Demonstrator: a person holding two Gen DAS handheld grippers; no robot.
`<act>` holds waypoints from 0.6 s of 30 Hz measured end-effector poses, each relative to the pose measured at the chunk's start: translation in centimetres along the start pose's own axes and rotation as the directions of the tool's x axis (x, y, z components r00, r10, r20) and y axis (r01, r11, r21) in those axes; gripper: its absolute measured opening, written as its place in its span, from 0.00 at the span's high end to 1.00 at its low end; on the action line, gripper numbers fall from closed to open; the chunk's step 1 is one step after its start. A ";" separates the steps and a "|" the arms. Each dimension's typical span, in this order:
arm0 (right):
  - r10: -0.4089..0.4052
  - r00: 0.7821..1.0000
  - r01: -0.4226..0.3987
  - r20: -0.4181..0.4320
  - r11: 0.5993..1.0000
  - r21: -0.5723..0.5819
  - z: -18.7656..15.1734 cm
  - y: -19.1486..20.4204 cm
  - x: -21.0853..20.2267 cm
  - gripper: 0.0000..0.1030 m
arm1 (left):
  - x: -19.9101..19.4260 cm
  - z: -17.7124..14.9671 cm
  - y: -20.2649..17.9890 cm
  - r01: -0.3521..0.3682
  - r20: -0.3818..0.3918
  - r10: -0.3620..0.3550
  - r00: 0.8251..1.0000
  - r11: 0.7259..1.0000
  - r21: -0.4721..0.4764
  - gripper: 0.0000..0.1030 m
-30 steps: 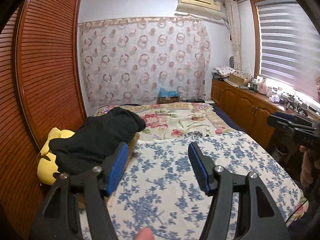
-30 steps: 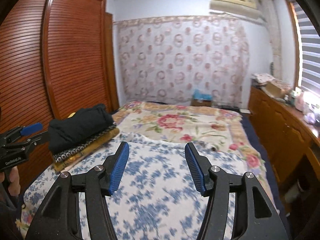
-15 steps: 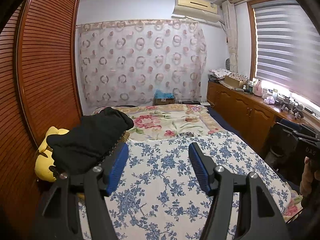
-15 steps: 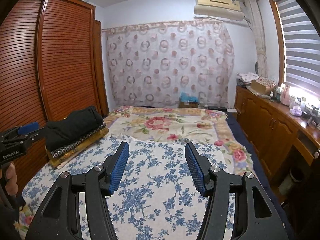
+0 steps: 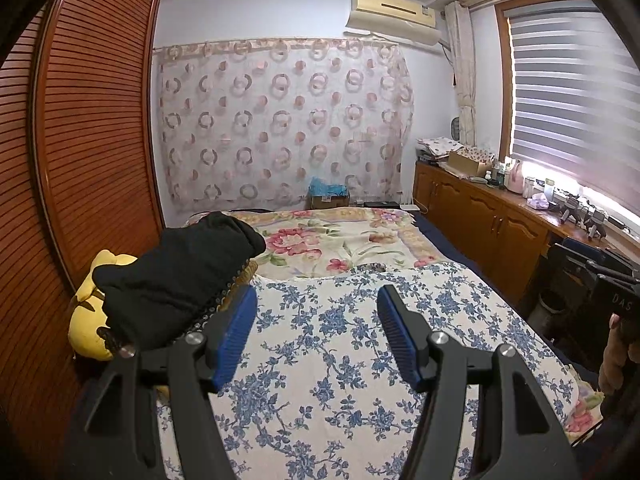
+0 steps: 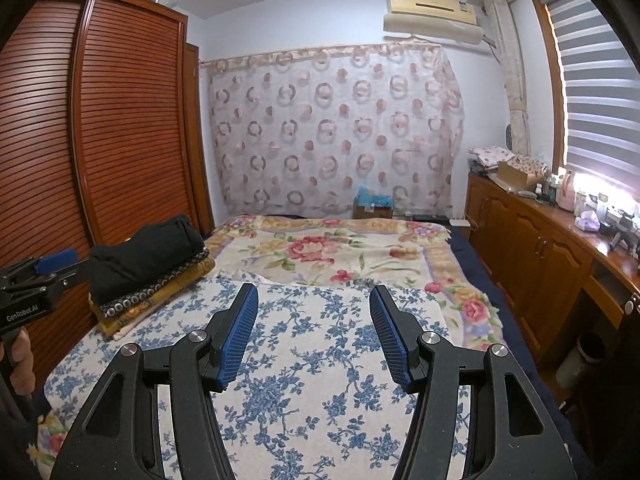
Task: Fold small clothes
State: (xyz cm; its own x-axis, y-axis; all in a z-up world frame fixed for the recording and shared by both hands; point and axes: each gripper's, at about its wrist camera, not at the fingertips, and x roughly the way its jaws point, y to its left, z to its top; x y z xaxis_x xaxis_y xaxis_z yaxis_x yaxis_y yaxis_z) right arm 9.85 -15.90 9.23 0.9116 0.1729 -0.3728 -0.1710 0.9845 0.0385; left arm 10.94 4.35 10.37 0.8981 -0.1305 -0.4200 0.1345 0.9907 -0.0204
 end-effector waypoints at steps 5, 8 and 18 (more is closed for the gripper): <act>-0.003 1.000 0.003 0.000 1.000 -0.001 0.0 0.0 0.0 0.42 | -0.1 0.0 -0.2 0.003 0.001 -0.003 1.000 1.000 -0.004 0.39; -0.002 1.000 0.002 0.000 1.000 -0.001 -0.1 0.0 0.0 0.42 | -0.2 0.0 -0.2 0.003 0.002 -0.003 1.000 1.000 -0.006 0.39; -0.003 1.000 0.003 0.001 1.000 0.000 0.0 -0.1 0.0 0.42 | -0.2 0.0 -0.1 0.003 0.004 -0.003 1.000 1.000 -0.005 0.39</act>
State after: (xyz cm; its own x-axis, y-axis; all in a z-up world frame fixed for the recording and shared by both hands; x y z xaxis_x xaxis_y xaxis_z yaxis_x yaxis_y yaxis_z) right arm 9.86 -15.99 9.21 0.9123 0.1704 -0.3723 -0.1686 0.9850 0.0375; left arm 10.77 4.25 10.43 0.8992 -0.1334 -0.4168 0.1347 0.9905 -0.0264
